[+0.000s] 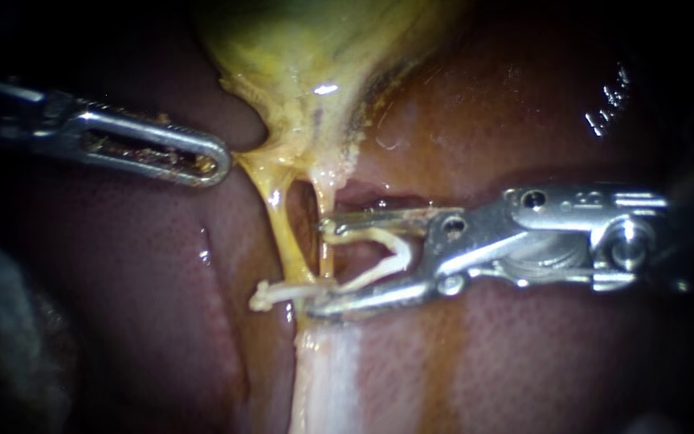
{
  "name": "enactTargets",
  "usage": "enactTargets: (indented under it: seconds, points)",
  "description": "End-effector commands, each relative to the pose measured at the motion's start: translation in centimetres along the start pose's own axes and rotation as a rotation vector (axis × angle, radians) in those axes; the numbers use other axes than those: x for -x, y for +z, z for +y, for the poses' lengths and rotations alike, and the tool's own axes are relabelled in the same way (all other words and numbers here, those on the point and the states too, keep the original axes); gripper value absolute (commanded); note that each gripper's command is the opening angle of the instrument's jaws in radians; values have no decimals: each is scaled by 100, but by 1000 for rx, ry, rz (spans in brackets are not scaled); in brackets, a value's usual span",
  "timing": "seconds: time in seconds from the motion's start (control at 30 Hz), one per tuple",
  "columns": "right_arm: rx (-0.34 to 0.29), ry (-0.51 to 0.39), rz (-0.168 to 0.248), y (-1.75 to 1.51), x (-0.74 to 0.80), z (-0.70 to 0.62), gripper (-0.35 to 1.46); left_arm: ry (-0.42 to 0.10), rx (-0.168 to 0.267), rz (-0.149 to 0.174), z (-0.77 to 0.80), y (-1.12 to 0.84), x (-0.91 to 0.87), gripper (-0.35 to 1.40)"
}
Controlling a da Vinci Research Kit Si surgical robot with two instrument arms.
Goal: Clipping second clip left tube
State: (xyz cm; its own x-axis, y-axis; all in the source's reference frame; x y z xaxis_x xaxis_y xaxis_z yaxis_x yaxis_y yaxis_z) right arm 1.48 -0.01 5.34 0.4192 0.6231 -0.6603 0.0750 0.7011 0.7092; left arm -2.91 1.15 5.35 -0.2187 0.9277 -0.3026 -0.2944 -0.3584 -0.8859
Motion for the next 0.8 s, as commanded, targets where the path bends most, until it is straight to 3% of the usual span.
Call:
enactTargets:
  seconds: [0.03, 0.4, 0.8]
  points:
    - [-2, 9, -1, 2, 2, 1, 49, 0, -1, 0, 0, 0, 0, -35]
    - [-20, 77, -15, 22, 36, 24, 49, -1, -2, 1, 2, 2, 0, -35]
    - [-51, 112, -7, 48, 43, 45, 50, -1, -3, 2, 3, 4, 0, -35]
